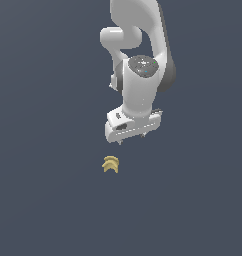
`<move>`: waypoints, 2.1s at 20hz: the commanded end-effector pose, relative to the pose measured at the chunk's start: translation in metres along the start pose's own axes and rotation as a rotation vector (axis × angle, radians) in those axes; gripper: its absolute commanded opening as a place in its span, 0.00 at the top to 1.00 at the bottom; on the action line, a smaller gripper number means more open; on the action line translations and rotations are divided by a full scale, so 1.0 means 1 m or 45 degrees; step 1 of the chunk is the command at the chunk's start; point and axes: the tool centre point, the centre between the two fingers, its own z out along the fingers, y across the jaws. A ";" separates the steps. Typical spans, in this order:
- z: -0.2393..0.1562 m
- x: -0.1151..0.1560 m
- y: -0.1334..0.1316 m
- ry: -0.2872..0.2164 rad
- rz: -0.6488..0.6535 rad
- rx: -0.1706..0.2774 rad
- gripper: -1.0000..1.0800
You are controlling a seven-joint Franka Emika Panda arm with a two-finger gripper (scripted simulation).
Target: Pick up the object and move it to a goal position.
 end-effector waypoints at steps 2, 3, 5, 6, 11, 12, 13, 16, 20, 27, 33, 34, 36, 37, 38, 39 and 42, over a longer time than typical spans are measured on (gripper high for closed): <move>0.006 0.001 0.007 -0.003 -0.103 0.000 0.04; 0.008 0.002 0.009 -0.004 -0.134 0.000 0.04; 0.012 0.002 0.013 -0.006 -0.196 0.000 0.04; 0.014 0.003 0.014 -0.007 -0.227 0.001 0.04; 0.024 0.004 0.024 -0.010 -0.380 0.003 0.04; 0.026 0.005 0.026 -0.011 -0.411 0.004 0.04; 0.028 0.005 0.028 -0.011 -0.442 0.005 0.04; 0.033 0.006 0.034 -0.012 -0.534 0.007 0.04; 0.041 0.007 0.042 -0.013 -0.656 0.011 0.04; 0.055 0.007 0.056 -0.012 -0.869 0.019 0.04; 0.067 0.008 0.068 -0.008 -1.050 0.027 0.04; 0.069 0.008 0.070 -0.007 -1.080 0.029 0.04; 0.072 0.008 0.074 -0.005 -1.140 0.031 0.04; 0.074 0.008 0.076 -0.003 -1.170 0.033 0.04; 0.076 0.008 0.077 -0.002 -1.198 0.034 0.04; 0.078 0.008 0.079 -0.001 -1.225 0.035 0.04; 0.082 0.007 0.084 0.003 -1.295 0.038 0.04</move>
